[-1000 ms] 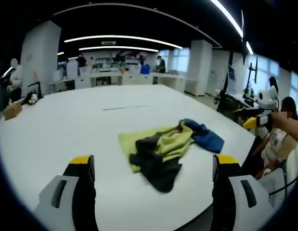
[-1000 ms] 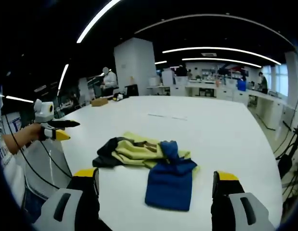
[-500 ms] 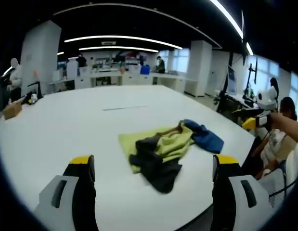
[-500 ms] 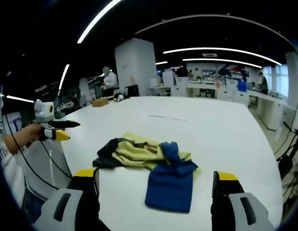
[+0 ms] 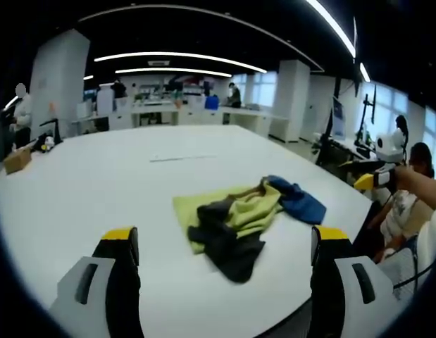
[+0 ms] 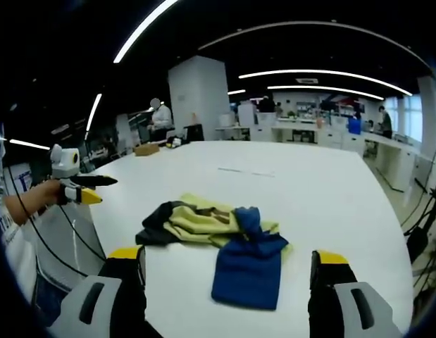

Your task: Fold the garment on the visible template until the final outline fits inside the template.

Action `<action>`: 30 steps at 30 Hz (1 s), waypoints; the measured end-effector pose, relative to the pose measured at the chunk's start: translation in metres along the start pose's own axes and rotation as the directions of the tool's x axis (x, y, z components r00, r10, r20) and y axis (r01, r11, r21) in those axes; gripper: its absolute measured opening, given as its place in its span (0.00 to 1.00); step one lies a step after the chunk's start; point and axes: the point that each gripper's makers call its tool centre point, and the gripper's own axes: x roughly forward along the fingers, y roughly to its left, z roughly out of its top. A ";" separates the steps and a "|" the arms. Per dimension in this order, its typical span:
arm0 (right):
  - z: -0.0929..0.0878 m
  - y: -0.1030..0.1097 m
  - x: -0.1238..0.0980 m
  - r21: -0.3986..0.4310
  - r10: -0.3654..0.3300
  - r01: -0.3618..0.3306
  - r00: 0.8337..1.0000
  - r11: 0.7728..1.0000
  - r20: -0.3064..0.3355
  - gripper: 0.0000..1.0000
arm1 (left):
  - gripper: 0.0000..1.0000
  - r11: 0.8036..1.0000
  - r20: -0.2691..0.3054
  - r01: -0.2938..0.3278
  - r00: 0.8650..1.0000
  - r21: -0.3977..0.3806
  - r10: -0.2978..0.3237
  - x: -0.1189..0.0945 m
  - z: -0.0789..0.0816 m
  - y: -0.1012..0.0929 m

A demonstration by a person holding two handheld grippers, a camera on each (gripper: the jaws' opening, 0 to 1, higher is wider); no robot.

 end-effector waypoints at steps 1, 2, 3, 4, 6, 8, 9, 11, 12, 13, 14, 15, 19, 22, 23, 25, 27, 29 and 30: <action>0.000 0.000 0.000 0.000 0.000 0.000 1.000 1.000 0.001 0.96 | 0.99 1.000 0.000 0.001 1.000 0.000 -0.001 0.000 0.000 0.000; 0.001 0.000 0.000 0.000 -0.001 0.001 1.000 1.000 0.003 0.96 | 0.98 1.000 0.002 0.002 1.000 0.000 -0.002 0.000 0.001 0.000; 0.001 0.000 0.000 0.000 0.000 0.000 1.000 1.000 0.005 0.95 | 0.98 1.000 0.003 0.002 1.000 -0.002 -0.002 0.000 0.001 0.000; 0.002 0.000 0.000 0.000 0.000 0.000 1.000 1.000 0.006 0.95 | 0.98 1.000 0.007 0.001 1.000 -0.009 -0.001 0.000 0.002 0.000; 0.002 0.000 0.000 -0.001 -0.001 0.001 1.000 1.000 0.006 0.95 | 0.98 1.000 0.020 0.004 1.000 -0.029 -0.004 -0.001 0.004 0.001; 0.002 0.000 0.001 -0.003 -0.001 0.001 1.000 1.000 0.006 0.94 | 0.98 0.999 0.025 0.006 1.000 -0.038 -0.005 -0.001 0.004 0.002; 0.002 0.000 0.001 -0.003 -0.001 0.001 1.000 1.000 0.008 0.94 | 0.98 0.999 0.025 0.007 1.000 -0.039 -0.006 -0.001 0.005 0.002; 0.002 0.000 0.001 -0.004 0.001 -0.001 1.000 1.000 0.009 0.94 | 0.97 0.999 0.025 0.008 1.000 -0.039 -0.007 -0.001 0.005 0.002; 0.002 0.000 0.002 -0.004 0.001 -0.001 1.000 1.000 0.008 0.94 | 0.97 0.999 0.023 0.008 1.000 -0.037 -0.007 -0.001 0.004 0.003; 0.002 0.000 0.002 -0.006 0.002 -0.002 1.000 1.000 0.006 0.94 | 0.97 0.999 0.022 0.007 1.000 -0.037 -0.007 -0.001 0.004 0.003; 0.002 0.001 0.002 -0.007 0.004 -0.004 1.000 1.000 0.005 0.94 | 0.97 0.999 0.020 0.008 1.000 -0.036 -0.007 -0.001 0.004 0.003; 0.002 0.001 0.003 -0.007 0.005 -0.005 1.000 1.000 0.006 0.94 | 0.96 0.999 0.018 0.010 1.000 -0.036 -0.009 0.000 0.004 0.003; 0.002 0.000 0.005 -0.008 0.006 -0.006 1.000 1.000 0.003 0.93 | 0.96 0.999 0.019 0.017 1.000 -0.039 -0.016 0.001 0.004 0.003; 0.003 0.000 0.006 -0.009 0.006 -0.006 1.000 1.000 0.003 0.93 | 0.94 0.999 0.021 0.018 1.000 -0.037 -0.017 0.002 0.005 0.004; 0.003 0.000 0.006 -0.010 0.007 -0.007 1.000 1.000 0.004 0.93 | 0.94 0.999 0.025 0.020 1.000 -0.037 -0.019 0.003 0.006 0.004; 0.004 0.000 0.007 -0.012 0.007 -0.007 1.000 1.000 0.006 0.92 | 0.94 0.999 0.027 0.017 0.999 -0.040 -0.016 0.004 0.007 0.005; 0.004 0.000 0.008 -0.015 0.009 -0.009 1.000 1.000 0.007 0.92 | 0.93 0.999 0.026 0.014 1.000 -0.043 -0.013 0.004 0.007 0.007; 0.004 -0.001 0.009 -0.018 0.009 -0.009 1.000 1.000 0.006 0.91 | 0.93 0.999 0.028 0.015 1.000 -0.046 -0.014 0.005 0.008 0.007; 0.004 -0.001 0.010 -0.019 0.009 -0.009 1.000 1.000 0.005 0.91 | 0.92 0.999 0.029 0.017 0.999 -0.048 -0.015 0.005 0.008 0.008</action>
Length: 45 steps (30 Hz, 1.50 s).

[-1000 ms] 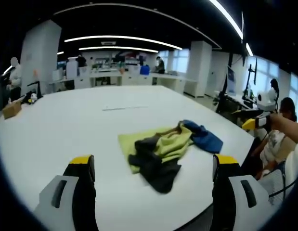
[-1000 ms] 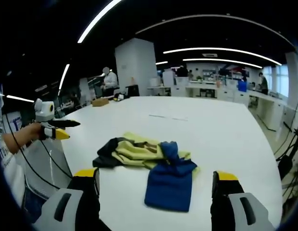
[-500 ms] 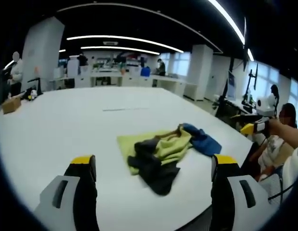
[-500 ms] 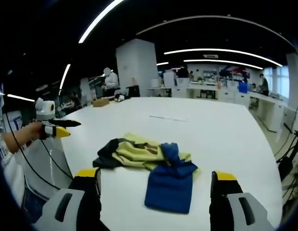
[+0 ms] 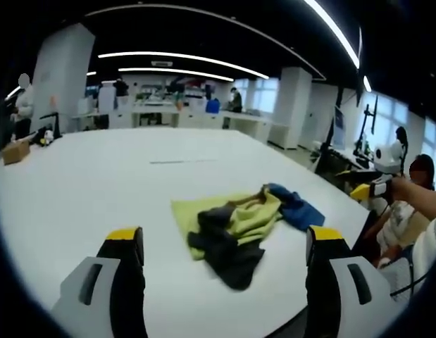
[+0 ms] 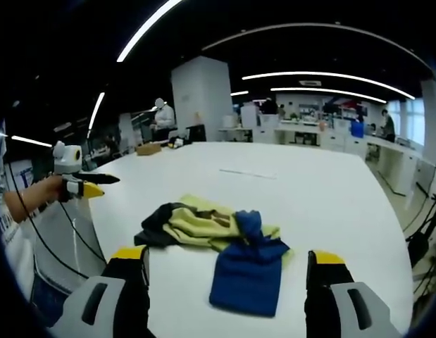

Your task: Fold the garment on the visible template until the final outline fits inside the template.

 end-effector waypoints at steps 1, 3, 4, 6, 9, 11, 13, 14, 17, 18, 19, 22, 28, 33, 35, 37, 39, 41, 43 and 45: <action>0.000 0.000 0.001 -0.001 0.003 -0.003 1.000 1.000 -0.002 0.91 | 0.92 1.000 0.002 0.002 1.000 -0.002 -0.002 0.000 0.000 0.000; -0.001 0.000 0.003 -0.007 0.007 -0.007 1.000 1.000 -0.007 0.91 | 0.91 1.000 0.003 0.003 1.000 -0.006 -0.003 0.001 0.001 0.001; -0.001 0.000 0.003 -0.009 0.008 -0.008 1.000 1.000 -0.008 0.91 | 0.91 1.000 0.004 0.002 1.000 -0.007 -0.002 0.002 0.001 0.001; 0.000 0.000 0.005 -0.011 0.011 -0.011 1.000 1.000 -0.009 0.90 | 0.90 1.000 0.004 0.002 1.000 -0.005 -0.002 0.003 0.002 0.002; 0.000 0.000 0.008 -0.015 0.016 -0.016 1.000 1.000 -0.008 0.89 | 0.88 1.000 -0.001 0.008 1.000 -0.004 -0.008 0.006 0.002 0.003; 0.001 0.000 0.011 -0.023 0.021 -0.022 1.000 1.000 -0.011 0.88 | 0.86 1.000 -0.001 0.014 1.000 -0.002 -0.014 0.008 0.003 0.003; 0.002 -0.001 0.014 -0.027 0.029 -0.029 1.000 0.999 -0.012 0.86 | 0.85 1.000 -0.004 0.019 1.000 0.006 -0.019 0.012 0.003 0.003; 0.002 -0.001 0.016 -0.028 0.031 -0.031 0.999 0.999 -0.011 0.86 | 0.84 1.000 -0.006 0.023 1.000 0.013 -0.023 0.014 0.003 0.003; 0.006 -0.002 0.022 -0.035 0.039 -0.039 0.999 0.999 0.004 0.81 | 0.81 0.999 -0.015 0.029 0.999 0.027 -0.029 0.020 0.003 0.003; 0.007 -0.002 0.025 -0.042 0.042 -0.041 0.999 0.998 0.007 0.79 | 0.80 0.999 -0.016 0.030 0.999 0.038 -0.029 0.023 0.002 0.003; 0.007 -0.001 0.027 -0.054 0.045 -0.045 0.999 0.998 0.006 0.78 | 0.79 0.999 -0.016 0.029 0.999 0.043 -0.028 0.025 0.002 0.004; 0.005 0.000 0.037 -0.068 0.062 -0.062 0.998 0.996 -0.004 0.73 | 0.76 0.998 -0.014 0.039 0.999 0.039 -0.039 0.033 0.002 0.004; 0.007 0.002 0.053 -0.095 0.085 -0.086 0.996 0.992 -0.016 0.60 | 0.70 0.996 -0.019 0.073 0.997 0.047 -0.072 0.048 0.004 0.000; 0.010 -0.002 0.068 -0.094 0.091 -0.092 0.996 0.991 -0.017 0.53 | 0.61 0.994 -0.037 0.093 0.995 0.055 -0.091 0.063 0.004 0.001; 0.010 -0.004 0.072 -0.086 0.093 -0.094 0.995 0.992 -0.021 0.52 | 0.57 0.995 -0.033 0.097 0.995 0.036 -0.095 0.069 0.005 0.003; 0.010 -0.006 0.077 -0.080 0.094 -0.095 0.995 0.992 -0.025 0.50 | 0.54 0.995 -0.033 0.098 0.995 0.020 -0.098 0.074 0.006 0.006; 0.010 -0.008 0.081 -0.075 0.093 -0.095 0.995 0.993 -0.029 0.48 | 0.51 0.995 -0.038 0.098 0.995 0.019 -0.097 0.080 0.006 0.009; 0.009 -0.012 0.087 -0.064 0.092 -0.094 0.995 0.993 -0.034 0.46 | 0.48 0.995 -0.052 0.093 0.994 0.023 -0.092 0.086 0.005 0.013; 0.008 -0.016 0.092 -0.050 0.087 -0.090 0.995 0.995 -0.042 0.42 | 0.46 0.995 -0.066 0.096 0.993 0.018 -0.095 0.092 0.004 0.016; 0.006 -0.021 0.098 -0.040 0.082 -0.084 0.995 0.996 -0.051 0.39 | 0.44 0.995 -0.077 0.096 0.993 0.025 -0.094 0.099 0.004 0.019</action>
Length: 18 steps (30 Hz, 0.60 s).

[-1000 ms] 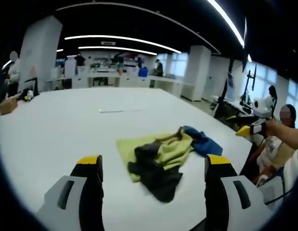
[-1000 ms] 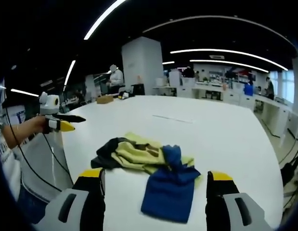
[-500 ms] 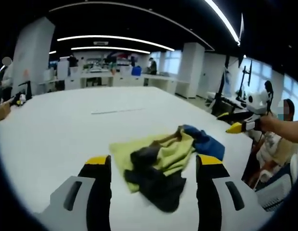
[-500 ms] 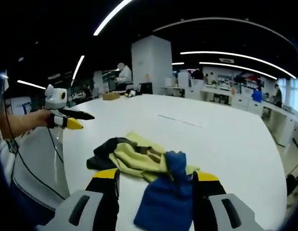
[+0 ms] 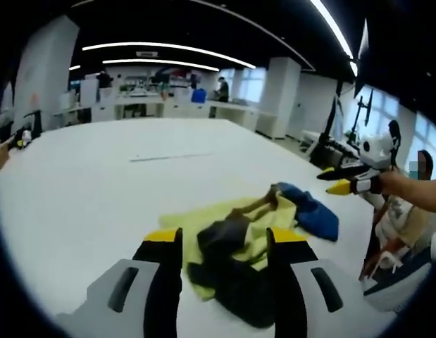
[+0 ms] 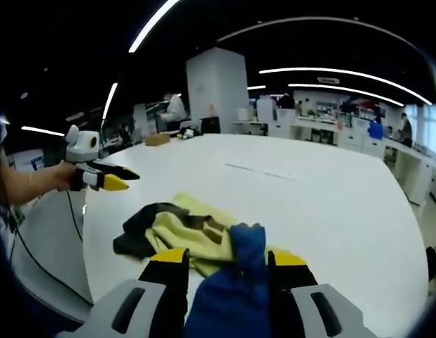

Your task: Fold the garment on the visible template until the final outline fits inside the template.

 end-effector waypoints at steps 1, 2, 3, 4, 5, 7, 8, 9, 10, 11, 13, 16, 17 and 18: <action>-0.001 -0.002 0.002 0.003 -0.006 0.006 1.000 1.000 -0.006 0.38 | 0.43 1.000 -0.004 0.000 1.000 0.002 0.000 0.003 0.000 0.001; -0.003 -0.007 0.005 0.008 -0.019 0.020 1.000 1.000 -0.018 0.36 | 0.43 1.000 -0.012 0.003 1.000 0.004 -0.003 0.007 -0.001 0.003; -0.004 -0.009 0.007 0.010 -0.024 0.024 0.999 1.000 -0.022 0.33 | 0.42 1.000 -0.018 0.004 1.000 0.006 -0.004 0.010 -0.002 0.004; -0.005 -0.011 0.009 0.014 -0.025 0.026 0.999 1.000 -0.024 0.31 | 0.42 1.000 -0.036 -0.002 0.999 0.022 0.003 0.014 -0.005 0.006; -0.006 -0.013 0.011 0.024 -0.028 0.029 0.999 0.999 -0.030 0.30 | 0.42 0.999 -0.049 -0.005 0.999 0.038 0.007 0.017 -0.007 0.007; -0.008 -0.016 0.016 0.041 -0.031 0.032 0.999 0.999 -0.037 0.27 | 0.42 0.999 -0.069 0.000 0.998 0.050 0.003 0.023 -0.010 0.009; -0.009 -0.016 0.017 0.046 -0.030 0.031 0.999 0.998 -0.038 0.26 | 0.41 0.999 -0.076 0.001 0.997 0.047 0.002 0.026 -0.011 0.010; -0.009 -0.017 0.020 0.049 -0.031 0.033 0.999 0.998 -0.041 0.25 | 0.40 0.999 -0.081 0.007 0.997 0.046 -0.003 0.031 -0.013 0.012; -0.010 -0.019 0.023 0.052 -0.033 0.035 0.998 0.998 -0.045 0.24 | 0.39 0.999 -0.084 0.006 0.996 0.043 -0.003 0.034 -0.014 0.013; -0.011 -0.020 0.025 0.055 -0.032 0.034 0.998 0.998 -0.049 0.24 | 0.37 0.999 -0.090 0.001 0.996 0.035 0.002 0.037 -0.015 0.016; -0.013 -0.020 0.029 0.065 -0.028 0.032 0.998 0.997 -0.057 0.23 | 0.36 1.000 -0.102 0.004 0.995 0.026 -0.001 0.043 -0.017 0.020; -0.016 -0.022 0.034 0.076 -0.024 0.029 0.998 0.997 -0.064 0.22 | 0.34 1.000 -0.114 0.000 0.994 0.015 0.002 0.051 -0.019 0.026; -0.016 -0.022 0.035 0.078 -0.021 0.026 0.998 0.997 -0.066 0.22 | 0.33 1.000 -0.123 0.000 0.992 0.011 0.002 0.054 -0.022 0.028; -0.017 -0.021 0.036 0.079 -0.017 0.022 0.998 0.997 -0.068 0.21 | 0.32 1.000 -0.132 0.001 0.991 0.009 0.000 0.056 -0.024 0.029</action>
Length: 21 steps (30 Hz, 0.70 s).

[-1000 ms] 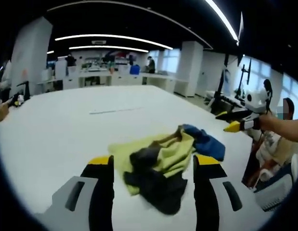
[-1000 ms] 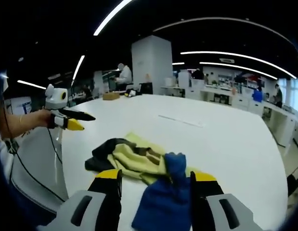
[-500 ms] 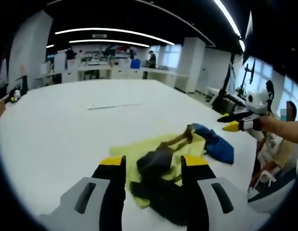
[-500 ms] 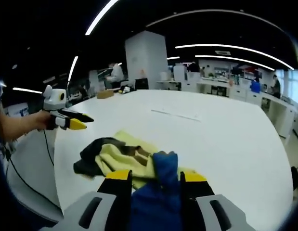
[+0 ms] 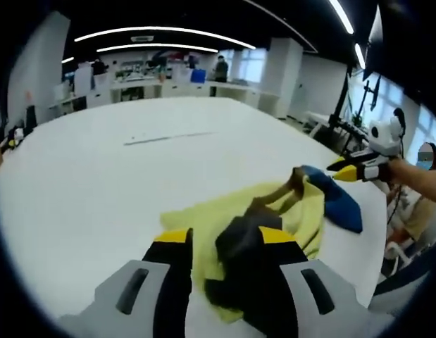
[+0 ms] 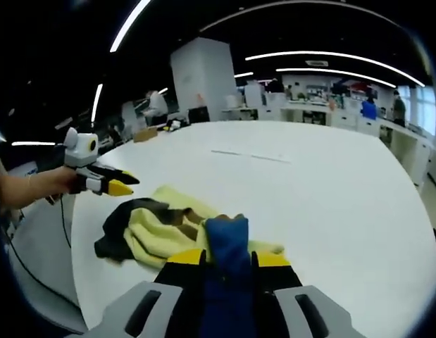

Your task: Fold the garment on the visible template until the final outline fits inside the template.

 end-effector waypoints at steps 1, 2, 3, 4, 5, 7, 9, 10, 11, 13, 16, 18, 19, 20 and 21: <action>0.000 0.000 0.001 -0.001 0.000 0.000 1.000 1.000 0.000 0.20 | 0.31 1.000 -0.015 -0.001 1.000 -0.010 0.000 0.003 -0.003 0.002; 0.000 0.000 0.003 -0.007 0.002 -0.002 1.000 1.000 -0.002 0.18 | 0.30 1.000 -0.020 0.000 1.000 -0.015 0.000 0.005 -0.005 0.002; 0.000 -0.001 0.004 -0.009 0.002 -0.002 1.000 1.000 -0.004 0.17 | 0.29 1.000 -0.027 0.001 1.000 -0.018 -0.002 0.007 -0.007 0.002; -0.001 -0.001 0.005 -0.007 0.002 -0.002 1.000 1.000 -0.008 0.17 | 0.27 0.999 -0.043 0.000 0.999 -0.036 -0.001 0.009 -0.012 0.003; -0.002 -0.002 0.005 -0.005 0.002 -0.002 1.000 1.000 -0.010 0.16 | 0.26 0.999 -0.051 0.000 0.999 -0.049 -0.003 0.010 -0.015 0.004; -0.005 -0.005 0.007 -0.005 -0.007 0.007 1.000 1.000 -0.019 0.16 | 0.24 0.998 -0.065 0.005 0.998 -0.069 -0.010 0.014 -0.020 0.005; -0.007 -0.006 0.007 -0.004 -0.010 0.010 1.000 1.000 -0.025 0.14 | 0.25 0.996 -0.075 0.007 0.997 -0.089 -0.014 0.016 -0.024 0.004; -0.007 -0.006 0.008 0.000 -0.009 0.009 1.000 1.000 -0.027 0.13 | 0.24 0.994 -0.082 0.014 0.996 -0.105 -0.022 0.018 -0.027 0.004; -0.008 -0.005 0.008 0.005 -0.008 0.008 1.000 1.000 -0.030 0.12 | 0.23 0.993 -0.087 0.017 0.996 -0.114 -0.027 0.019 -0.029 0.003; -0.009 -0.007 0.009 0.014 -0.014 0.015 0.999 1.000 -0.033 0.12 | 0.23 0.988 -0.104 0.022 0.994 -0.152 -0.039 0.021 -0.033 0.003; -0.010 -0.007 0.011 0.029 -0.012 0.013 0.999 1.000 -0.034 0.08 | 0.21 0.982 -0.103 0.037 0.993 -0.186 -0.057 0.022 -0.033 0.002; -0.010 -0.007 0.011 0.054 -0.007 0.009 0.999 0.999 -0.031 0.04 | 0.19 0.978 -0.117 0.049 0.990 -0.205 -0.074 0.023 -0.036 0.000; -0.010 -0.006 0.011 0.073 -0.004 0.006 1.000 0.997 -0.026 0.03 | 0.17 0.974 -0.123 0.057 0.989 -0.219 -0.086 0.024 -0.038 -0.002; -0.010 -0.007 0.011 0.091 -0.003 0.005 1.000 0.996 -0.021 0.02 | 0.16 0.972 -0.125 0.057 0.988 -0.226 -0.087 0.024 -0.039 -0.002; -0.010 -0.007 0.012 0.099 -0.004 0.005 1.000 0.995 -0.019 0.00 | 0.16 0.972 -0.123 0.054 0.989 -0.230 -0.084 0.024 -0.039 -0.003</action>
